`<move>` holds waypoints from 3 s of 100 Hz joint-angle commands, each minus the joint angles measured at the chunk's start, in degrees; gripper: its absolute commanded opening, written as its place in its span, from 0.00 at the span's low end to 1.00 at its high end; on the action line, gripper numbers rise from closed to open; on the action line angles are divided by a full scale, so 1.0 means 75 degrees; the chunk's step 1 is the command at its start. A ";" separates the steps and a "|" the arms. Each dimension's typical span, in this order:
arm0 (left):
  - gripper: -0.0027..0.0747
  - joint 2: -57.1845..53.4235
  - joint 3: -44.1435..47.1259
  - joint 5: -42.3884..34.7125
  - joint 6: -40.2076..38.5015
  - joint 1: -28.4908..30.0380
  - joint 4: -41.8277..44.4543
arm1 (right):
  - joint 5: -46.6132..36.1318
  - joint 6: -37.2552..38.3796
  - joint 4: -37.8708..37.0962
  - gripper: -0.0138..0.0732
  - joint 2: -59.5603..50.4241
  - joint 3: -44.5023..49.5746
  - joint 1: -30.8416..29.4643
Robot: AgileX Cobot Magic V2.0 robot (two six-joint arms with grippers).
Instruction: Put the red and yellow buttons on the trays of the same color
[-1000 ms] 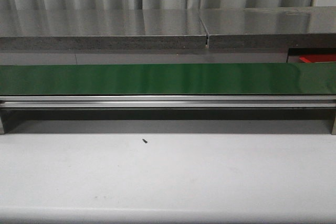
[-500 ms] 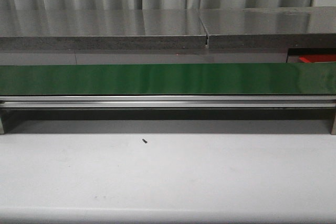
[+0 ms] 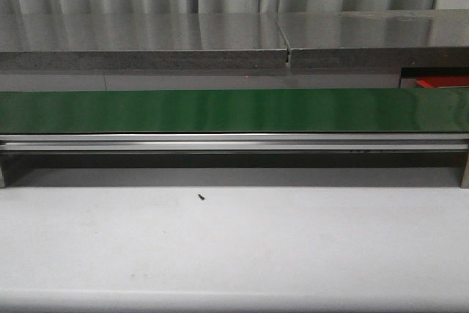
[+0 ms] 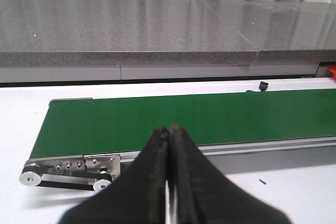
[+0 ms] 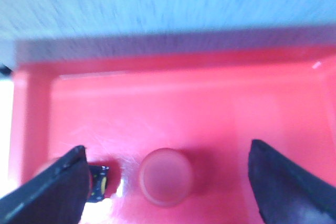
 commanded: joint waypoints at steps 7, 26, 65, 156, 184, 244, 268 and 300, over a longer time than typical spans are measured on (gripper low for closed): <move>0.01 0.0065 -0.0194 -0.0509 -0.0019 -0.0053 -0.0145 | 0.0123 -0.0017 0.0011 0.86 -0.1193 -0.0280 -0.0041; 0.01 0.0065 -0.0194 -0.0509 -0.0019 -0.0053 -0.0145 | 0.0520 -0.0031 0.0434 0.80 -0.2005 -0.0280 -0.0005; 0.01 0.0065 -0.0194 -0.0509 -0.0019 -0.0053 -0.0145 | 0.0863 -0.0627 0.1252 0.72 -0.4378 0.1067 0.0583; 0.01 0.0065 -0.0194 -0.0509 -0.0019 -0.0053 -0.0145 | -0.1297 -0.1188 0.1238 0.51 -1.3290 1.1764 0.2015; 0.01 0.0065 -0.0194 -0.0509 -0.0019 -0.0053 -0.0145 | -0.1185 -0.1181 0.1247 0.09 -1.4531 1.3063 0.2015; 0.01 0.0065 -0.0194 -0.0509 -0.0019 -0.0053 -0.0145 | -0.1031 -0.1166 0.1252 0.08 -1.4546 1.3139 0.2015; 0.01 0.0065 -0.0194 -0.0509 -0.0019 -0.0053 -0.0145 | -0.1106 -0.1166 0.1271 0.08 -1.4546 1.3156 0.2015; 0.01 0.0065 -0.0194 -0.0509 -0.0019 -0.0053 -0.0145 | -0.2485 -0.0005 0.0346 0.08 -1.5161 1.3783 0.3106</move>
